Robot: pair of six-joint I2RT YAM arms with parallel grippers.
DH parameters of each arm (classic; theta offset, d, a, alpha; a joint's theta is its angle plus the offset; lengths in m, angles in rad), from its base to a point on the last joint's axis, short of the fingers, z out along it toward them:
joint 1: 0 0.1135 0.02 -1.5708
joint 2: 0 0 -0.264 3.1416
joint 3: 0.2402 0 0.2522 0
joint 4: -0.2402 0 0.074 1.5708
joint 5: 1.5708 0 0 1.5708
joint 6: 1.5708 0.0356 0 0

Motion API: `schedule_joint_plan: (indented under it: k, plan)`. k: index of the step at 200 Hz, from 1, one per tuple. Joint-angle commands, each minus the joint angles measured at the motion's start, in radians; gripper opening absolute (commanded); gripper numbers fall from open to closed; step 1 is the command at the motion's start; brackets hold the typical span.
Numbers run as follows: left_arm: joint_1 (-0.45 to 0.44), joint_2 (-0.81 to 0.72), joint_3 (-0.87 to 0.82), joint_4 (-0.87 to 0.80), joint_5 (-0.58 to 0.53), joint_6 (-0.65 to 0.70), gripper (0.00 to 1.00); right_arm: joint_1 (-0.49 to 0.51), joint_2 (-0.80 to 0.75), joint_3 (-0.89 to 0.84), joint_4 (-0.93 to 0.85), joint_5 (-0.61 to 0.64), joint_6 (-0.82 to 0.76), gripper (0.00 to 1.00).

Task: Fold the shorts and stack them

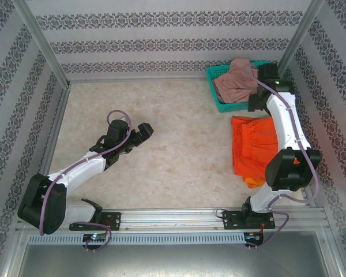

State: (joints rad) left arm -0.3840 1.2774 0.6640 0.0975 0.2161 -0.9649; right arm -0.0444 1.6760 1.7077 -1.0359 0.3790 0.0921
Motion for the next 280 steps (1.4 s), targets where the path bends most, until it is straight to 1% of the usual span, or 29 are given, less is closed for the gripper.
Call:
schedule_joint_plan:
  k: [1,27,70,91,108,117,123,133,158,185,192,197,213,223,239,250,261,270,280]
  plan:
    - [0.013,-0.016,-0.002,-0.004,-0.005,-0.003,1.0,0.019,0.098,0.085,0.094,-0.138,0.1,0.98]
    - [0.014,-0.024,-0.001,-0.019,-0.012,0.002,1.0,0.017,0.25,0.221,0.12,-0.123,0.14,0.98]
    - [0.018,-0.029,0.01,-0.041,-0.019,0.008,1.0,0.018,0.504,0.471,0.07,-0.111,0.172,0.97]
    - [0.02,-0.023,0.021,-0.054,-0.019,0.014,1.0,0.016,0.611,0.576,0.023,-0.083,0.167,0.93]
    - [0.02,-0.023,0.022,-0.057,-0.023,0.014,1.0,0.015,0.69,0.662,-0.028,-0.075,0.164,0.87]
    - [0.02,-0.023,0.02,-0.057,-0.025,0.013,1.0,0.013,0.721,0.699,-0.046,-0.083,0.167,0.82]
    - [0.02,-0.022,0.018,-0.057,-0.026,0.012,1.0,0.012,0.74,0.721,-0.054,-0.089,0.17,0.73]
    - [0.02,-0.022,0.017,-0.057,-0.027,0.01,1.0,0.012,0.761,0.741,-0.052,-0.106,0.173,0.65]
    - [0.02,-0.025,0.014,-0.058,-0.028,0.006,1.0,0.012,0.786,0.769,-0.051,-0.136,0.2,0.37]
    - [0.02,-0.034,0.013,-0.064,-0.037,0.005,1.0,0.014,0.742,0.778,-0.042,-0.195,0.24,0.06]
    - [0.02,-0.037,0.015,-0.064,-0.039,0.005,1.0,0.015,0.718,0.776,-0.037,-0.211,0.256,0.01]
    - [0.02,-0.038,0.016,-0.065,-0.04,0.005,1.0,0.019,0.697,0.773,-0.031,-0.223,0.263,0.0]
    - [0.02,-0.042,0.018,-0.068,-0.043,0.006,1.0,0.029,0.614,0.748,-0.005,-0.274,0.309,0.0]
    - [0.02,-0.044,0.017,-0.068,-0.045,0.006,1.0,0.041,0.549,0.711,0.031,-0.318,0.336,0.0]
    - [0.019,-0.048,0.014,-0.068,-0.05,0.009,1.0,0.07,0.434,0.626,0.115,-0.354,0.381,0.0]
    - [0.02,-0.051,0.013,-0.064,-0.055,0.005,1.0,0.106,0.337,0.543,0.204,-0.371,0.399,0.0]
    - [0.022,-0.054,0.01,-0.055,-0.051,0.003,1.0,0.143,0.261,0.494,0.274,-0.363,0.408,0.0]
    - [0.022,-0.059,0.011,-0.049,-0.05,0.003,1.0,0.176,0.22,0.491,0.304,-0.361,0.402,0.0]
    - [0.023,-0.066,0.014,-0.047,-0.05,0.009,1.0,0.21,0.195,0.525,0.305,-0.366,0.396,0.0]
